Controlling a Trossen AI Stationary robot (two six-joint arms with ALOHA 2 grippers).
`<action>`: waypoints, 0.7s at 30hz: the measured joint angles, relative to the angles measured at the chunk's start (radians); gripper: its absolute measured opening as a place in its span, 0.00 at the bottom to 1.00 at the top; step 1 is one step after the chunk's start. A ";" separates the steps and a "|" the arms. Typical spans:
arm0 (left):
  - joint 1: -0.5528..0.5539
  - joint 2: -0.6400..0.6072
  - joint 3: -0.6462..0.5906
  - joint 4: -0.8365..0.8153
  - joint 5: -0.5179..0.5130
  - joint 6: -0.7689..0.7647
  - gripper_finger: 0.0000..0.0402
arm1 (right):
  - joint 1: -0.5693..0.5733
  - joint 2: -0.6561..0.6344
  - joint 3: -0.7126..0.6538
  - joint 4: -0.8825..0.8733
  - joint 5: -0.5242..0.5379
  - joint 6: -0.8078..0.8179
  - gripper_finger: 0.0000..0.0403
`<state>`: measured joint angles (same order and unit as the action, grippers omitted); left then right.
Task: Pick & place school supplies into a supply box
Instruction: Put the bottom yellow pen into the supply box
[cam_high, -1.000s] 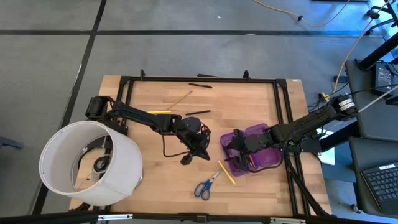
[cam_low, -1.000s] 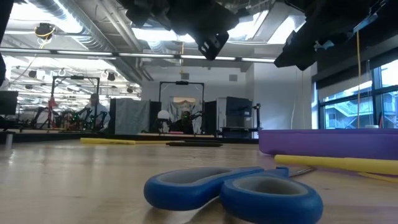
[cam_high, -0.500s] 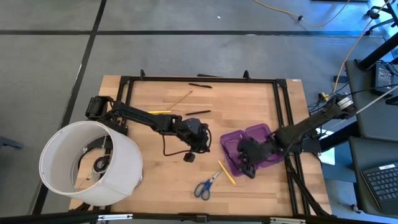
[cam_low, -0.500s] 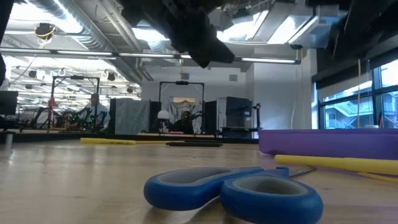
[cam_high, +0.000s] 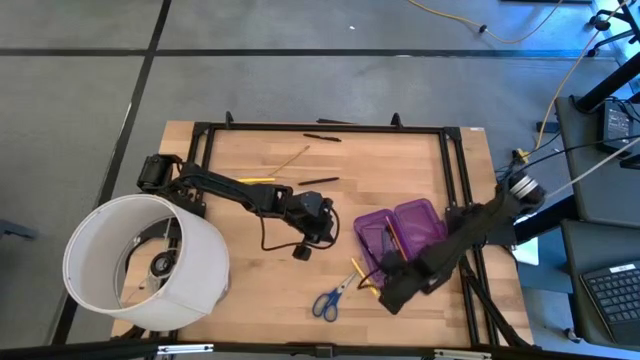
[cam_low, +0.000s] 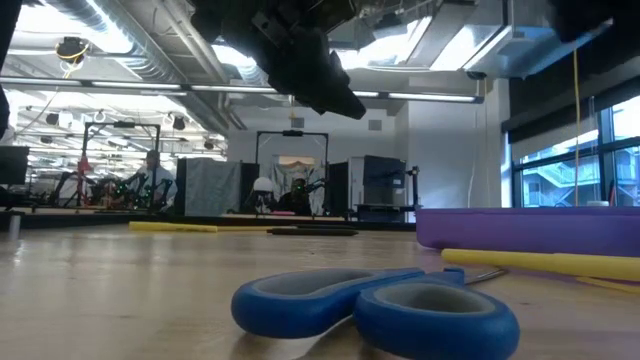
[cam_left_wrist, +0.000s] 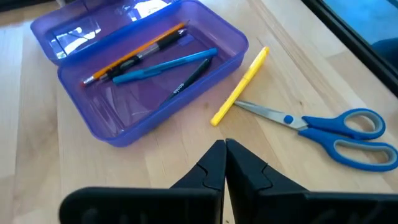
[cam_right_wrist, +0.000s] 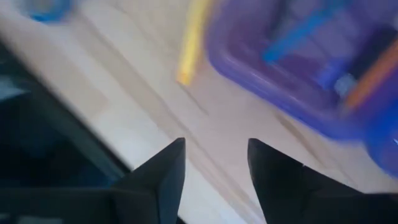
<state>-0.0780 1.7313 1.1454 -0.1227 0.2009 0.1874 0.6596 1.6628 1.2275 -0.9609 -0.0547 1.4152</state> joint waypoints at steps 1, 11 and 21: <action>0.000 0.000 0.000 0.000 0.000 0.010 0.01 | 0.008 0.030 0.033 -0.046 0.002 0.017 0.42; 0.000 0.000 0.000 -0.020 0.000 0.028 0.01 | 0.050 0.217 0.184 -0.063 0.038 0.046 0.37; 0.000 0.000 0.000 -0.062 0.001 0.044 0.01 | 0.051 0.281 0.185 0.006 0.088 0.046 0.49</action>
<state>-0.0780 1.7313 1.1454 -0.1848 0.2020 0.2310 0.7101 1.9433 1.4128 -0.9552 0.0334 1.4616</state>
